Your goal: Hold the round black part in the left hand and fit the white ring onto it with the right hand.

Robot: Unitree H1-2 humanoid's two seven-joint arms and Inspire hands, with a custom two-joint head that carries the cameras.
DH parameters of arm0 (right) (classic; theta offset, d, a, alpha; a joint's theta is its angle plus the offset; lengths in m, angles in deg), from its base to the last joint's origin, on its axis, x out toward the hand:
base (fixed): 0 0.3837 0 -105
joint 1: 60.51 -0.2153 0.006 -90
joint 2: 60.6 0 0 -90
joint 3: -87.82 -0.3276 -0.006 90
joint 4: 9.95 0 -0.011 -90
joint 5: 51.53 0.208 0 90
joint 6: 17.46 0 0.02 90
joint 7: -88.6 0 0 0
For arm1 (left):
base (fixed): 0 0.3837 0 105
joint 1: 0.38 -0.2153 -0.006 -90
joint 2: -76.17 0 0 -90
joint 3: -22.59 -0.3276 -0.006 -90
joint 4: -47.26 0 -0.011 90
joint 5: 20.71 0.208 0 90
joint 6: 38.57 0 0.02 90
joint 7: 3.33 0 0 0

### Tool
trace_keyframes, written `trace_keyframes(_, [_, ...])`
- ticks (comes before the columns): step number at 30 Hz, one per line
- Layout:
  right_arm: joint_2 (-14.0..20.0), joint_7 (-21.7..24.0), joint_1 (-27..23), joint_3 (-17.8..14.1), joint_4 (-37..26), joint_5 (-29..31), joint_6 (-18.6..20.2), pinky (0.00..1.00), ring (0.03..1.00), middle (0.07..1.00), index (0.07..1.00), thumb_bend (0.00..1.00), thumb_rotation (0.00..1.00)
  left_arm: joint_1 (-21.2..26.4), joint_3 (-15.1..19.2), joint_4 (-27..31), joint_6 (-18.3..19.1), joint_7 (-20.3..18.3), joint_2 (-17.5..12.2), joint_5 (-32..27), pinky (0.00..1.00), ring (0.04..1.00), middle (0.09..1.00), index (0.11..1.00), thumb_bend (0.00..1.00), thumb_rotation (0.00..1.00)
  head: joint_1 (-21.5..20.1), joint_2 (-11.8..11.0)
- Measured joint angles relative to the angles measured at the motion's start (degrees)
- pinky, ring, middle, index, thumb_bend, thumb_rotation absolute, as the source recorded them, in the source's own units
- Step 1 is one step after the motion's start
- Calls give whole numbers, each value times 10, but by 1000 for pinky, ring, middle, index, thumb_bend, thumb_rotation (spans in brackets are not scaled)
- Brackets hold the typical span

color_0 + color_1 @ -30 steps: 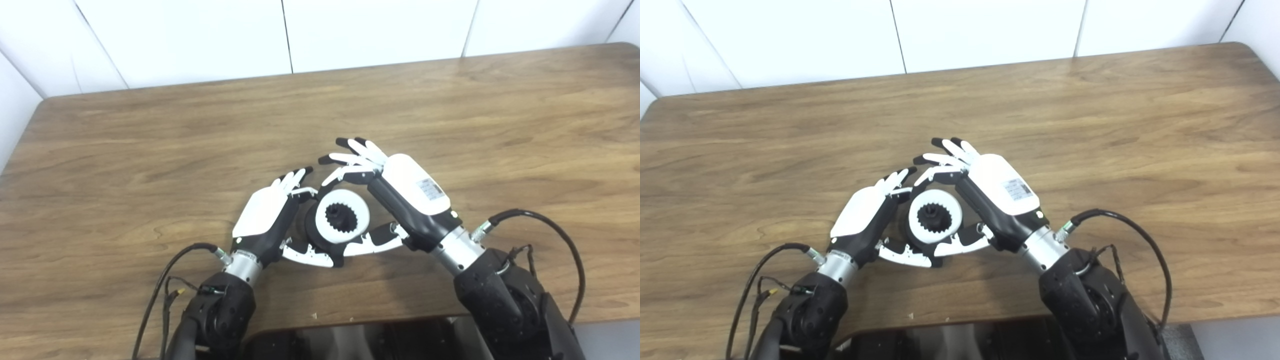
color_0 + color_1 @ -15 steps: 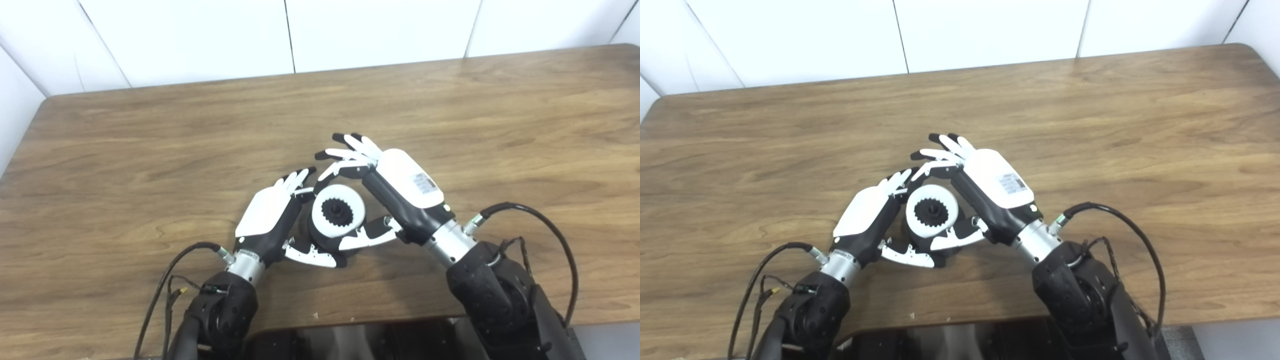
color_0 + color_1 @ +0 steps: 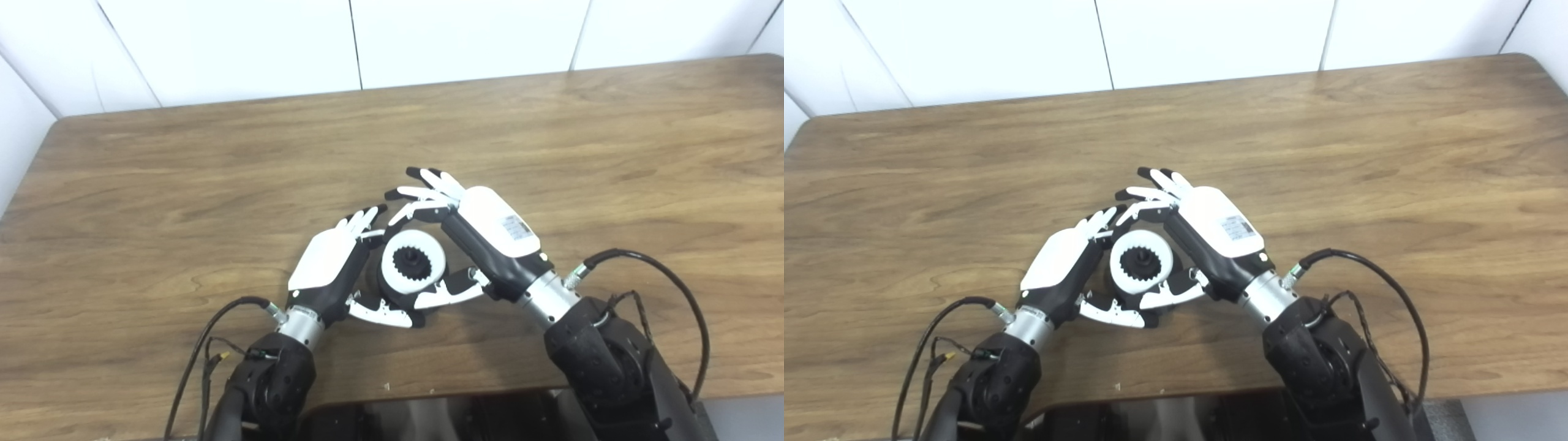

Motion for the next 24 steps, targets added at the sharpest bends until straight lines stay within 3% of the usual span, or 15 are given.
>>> trace_keyframes(24, [-5,-12,-4,-7,41,-1,-4,1000,957,831,483,519,145,0,0,5,4,-5,0,2,1000,1000,1000,610,1000,362,1,5])
